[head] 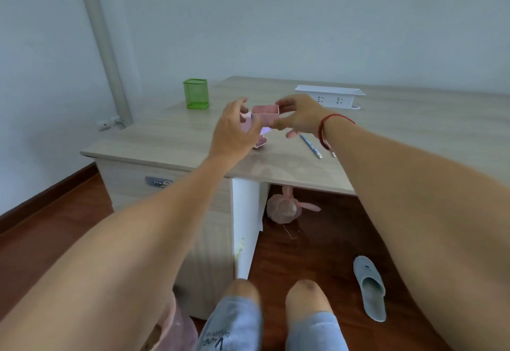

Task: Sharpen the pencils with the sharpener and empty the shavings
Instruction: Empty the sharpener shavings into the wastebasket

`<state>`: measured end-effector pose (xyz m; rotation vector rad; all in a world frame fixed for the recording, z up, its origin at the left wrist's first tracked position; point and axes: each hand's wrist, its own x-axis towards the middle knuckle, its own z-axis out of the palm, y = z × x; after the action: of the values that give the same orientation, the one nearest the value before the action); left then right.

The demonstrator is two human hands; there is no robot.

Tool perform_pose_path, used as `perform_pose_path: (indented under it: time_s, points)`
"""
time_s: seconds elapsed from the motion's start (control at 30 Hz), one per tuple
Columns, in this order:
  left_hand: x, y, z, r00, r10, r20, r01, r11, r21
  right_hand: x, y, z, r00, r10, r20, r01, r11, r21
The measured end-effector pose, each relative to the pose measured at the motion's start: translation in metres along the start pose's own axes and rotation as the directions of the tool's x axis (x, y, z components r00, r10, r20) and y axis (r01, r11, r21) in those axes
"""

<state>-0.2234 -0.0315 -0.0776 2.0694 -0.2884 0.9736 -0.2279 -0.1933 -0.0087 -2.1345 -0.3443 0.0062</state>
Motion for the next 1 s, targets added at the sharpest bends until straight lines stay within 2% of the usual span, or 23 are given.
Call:
perform_pose_path:
  time_s: [0.2,0.3,0.57,0.67,0.77,1.0]
  points:
    - [-0.011,-0.012,-0.060,0.995,-0.046,-0.091,0.049,0.998,0.030,-0.005,-0.053,0.051,0.989,-0.107,0.106,0.104,0.994,0.029]
    - [-0.019,-0.022,-0.088,0.987,-0.063,-0.147,0.071,0.996,0.050,-0.006,-0.072,0.079,0.981,-0.103,0.166,0.094,0.994,0.062]
    - [-0.057,-0.074,-0.171,0.952,-0.199,-0.233,0.246,0.950,0.191,-0.003,-0.100,0.179,0.927,-0.150,0.344,0.112,0.985,0.129]
    - [-0.085,-0.102,-0.193,0.935,-0.252,-0.249,0.305,0.931,0.202,0.000,-0.096,0.225,0.898,-0.134,0.419,0.077,0.986,0.149]
    - [-0.118,-0.134,-0.207,0.893,-0.364,-0.264,0.416,0.891,0.180,0.001,-0.082,0.270,0.858,-0.104,0.502,0.026,0.987,0.159]
    - [-0.190,-0.204,-0.204,0.797,-0.544,-0.262,0.593,0.786,0.174,0.009,-0.025,0.364,0.774,0.029,0.632,-0.110,0.990,0.089]
